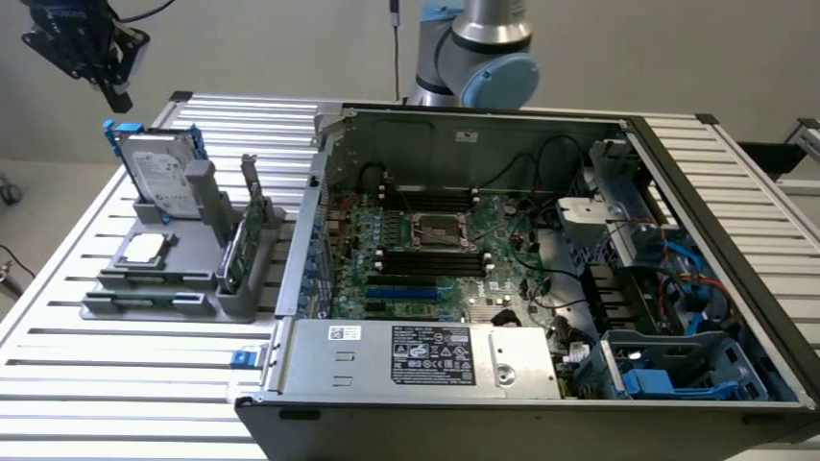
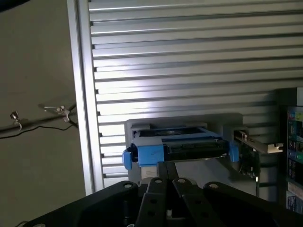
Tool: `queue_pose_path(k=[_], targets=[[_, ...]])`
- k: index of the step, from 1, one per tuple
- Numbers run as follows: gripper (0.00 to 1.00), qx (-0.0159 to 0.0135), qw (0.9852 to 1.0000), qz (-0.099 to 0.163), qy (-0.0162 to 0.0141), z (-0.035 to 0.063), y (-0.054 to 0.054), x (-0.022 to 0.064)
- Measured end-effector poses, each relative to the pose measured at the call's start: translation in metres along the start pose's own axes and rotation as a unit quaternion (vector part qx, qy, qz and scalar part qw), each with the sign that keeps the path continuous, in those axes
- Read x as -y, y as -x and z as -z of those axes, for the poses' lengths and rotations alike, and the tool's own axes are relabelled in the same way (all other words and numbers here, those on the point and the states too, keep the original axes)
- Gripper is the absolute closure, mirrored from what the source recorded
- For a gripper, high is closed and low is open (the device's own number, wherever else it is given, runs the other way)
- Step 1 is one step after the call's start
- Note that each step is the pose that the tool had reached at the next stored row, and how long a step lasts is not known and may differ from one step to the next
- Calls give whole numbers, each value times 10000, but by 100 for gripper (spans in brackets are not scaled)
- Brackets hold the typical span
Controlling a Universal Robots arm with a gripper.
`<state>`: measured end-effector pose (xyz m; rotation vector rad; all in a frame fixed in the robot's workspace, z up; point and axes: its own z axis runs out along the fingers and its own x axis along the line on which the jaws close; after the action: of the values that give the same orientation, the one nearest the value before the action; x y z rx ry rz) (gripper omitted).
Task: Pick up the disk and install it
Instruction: 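Reach for the disk, then pick up the disk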
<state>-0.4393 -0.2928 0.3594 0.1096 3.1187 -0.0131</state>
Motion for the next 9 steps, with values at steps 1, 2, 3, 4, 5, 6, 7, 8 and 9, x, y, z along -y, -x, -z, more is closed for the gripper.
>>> queue_pose_path(k=[1,2,3,4,5,6,7,8,9], targets=[[89,1,10000,0,-2,0,-26,-27],[89,1,10000,0,-2,1,-34,-40],[89,1,10000,0,-2,1,-34,-40],[89,1,10000,0,-2,1,-34,-40],[89,1,10000,0,-2,1,-34,-40],[89,1,10000,0,-2,1,-34,-40],[89,1,10000,0,-2,1,-34,-40],[89,1,10000,0,-2,1,-34,-40],[89,1,10000,0,-2,1,-34,-40]])
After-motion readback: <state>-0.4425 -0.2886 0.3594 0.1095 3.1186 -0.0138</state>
